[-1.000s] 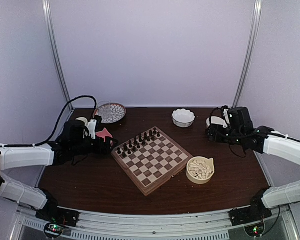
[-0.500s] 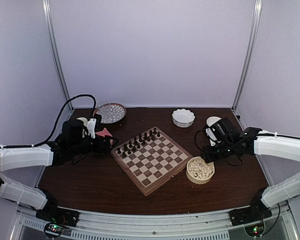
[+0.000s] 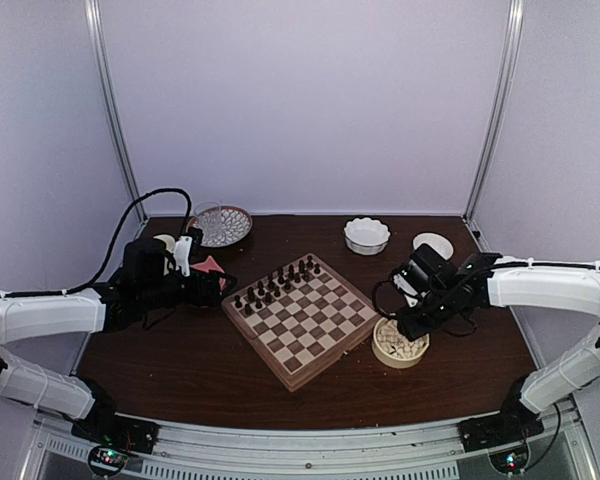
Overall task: Set up the chess pieces on the board
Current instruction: Pick up the pawn from the storage box.
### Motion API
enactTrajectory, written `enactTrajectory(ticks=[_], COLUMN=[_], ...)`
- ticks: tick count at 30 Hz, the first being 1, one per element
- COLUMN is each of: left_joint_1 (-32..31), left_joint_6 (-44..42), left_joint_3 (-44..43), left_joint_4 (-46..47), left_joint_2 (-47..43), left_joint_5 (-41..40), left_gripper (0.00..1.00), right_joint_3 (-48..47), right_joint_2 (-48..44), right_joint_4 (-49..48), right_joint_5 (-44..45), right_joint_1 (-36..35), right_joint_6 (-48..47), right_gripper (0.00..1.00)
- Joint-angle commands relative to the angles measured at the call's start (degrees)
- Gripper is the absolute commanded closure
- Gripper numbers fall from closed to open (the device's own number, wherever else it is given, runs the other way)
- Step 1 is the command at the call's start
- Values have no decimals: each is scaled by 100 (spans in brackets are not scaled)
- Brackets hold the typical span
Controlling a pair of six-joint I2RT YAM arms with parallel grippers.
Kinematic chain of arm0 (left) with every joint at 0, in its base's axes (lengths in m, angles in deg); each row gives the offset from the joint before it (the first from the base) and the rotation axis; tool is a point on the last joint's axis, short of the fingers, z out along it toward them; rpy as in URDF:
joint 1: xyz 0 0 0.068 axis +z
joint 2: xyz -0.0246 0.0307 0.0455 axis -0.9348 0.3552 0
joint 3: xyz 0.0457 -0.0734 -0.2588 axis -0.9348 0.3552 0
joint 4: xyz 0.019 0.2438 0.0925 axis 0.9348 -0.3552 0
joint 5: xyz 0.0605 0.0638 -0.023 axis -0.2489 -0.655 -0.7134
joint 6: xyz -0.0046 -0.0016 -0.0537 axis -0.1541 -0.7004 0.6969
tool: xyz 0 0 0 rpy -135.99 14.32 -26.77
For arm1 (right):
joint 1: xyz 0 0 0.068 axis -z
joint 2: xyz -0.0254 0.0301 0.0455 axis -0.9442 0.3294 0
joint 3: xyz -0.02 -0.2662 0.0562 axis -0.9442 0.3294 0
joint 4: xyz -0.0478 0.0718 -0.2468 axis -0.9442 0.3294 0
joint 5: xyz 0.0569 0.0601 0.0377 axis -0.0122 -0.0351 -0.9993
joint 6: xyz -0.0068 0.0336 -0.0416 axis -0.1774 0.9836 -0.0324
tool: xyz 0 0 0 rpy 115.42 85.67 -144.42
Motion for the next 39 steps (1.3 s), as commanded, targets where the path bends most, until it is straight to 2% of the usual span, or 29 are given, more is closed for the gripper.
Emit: enactTrajectory(ticks=[1, 7, 17, 35, 39], left_joint_1=[-34, -34, -29, -39, -39], left_joint_6=[-77, -77, -90, -130, -130], left_joint_3=[28, 28, 1, 10, 9], left_joint_4=[304, 308, 300, 296, 287], left_joint_2=[-86, -42, -2, -9, -28], left_joint_5=[100, 109, 161, 152, 153], left_gripper=[10, 10, 11, 12, 12], right_joint_3=[-107, -174, -257, -159, -164], right_joint_2=[214, 542, 798, 1081, 1134], right_joint_4=[263, 246, 306, 232, 220], right_joint_5=[164, 193, 244, 225, 209], right_joint_1=[-157, -196, -207, -240, -240], right_joint_6=[143, 187, 234, 271, 278], right_gripper=[57, 60, 72, 74, 80])
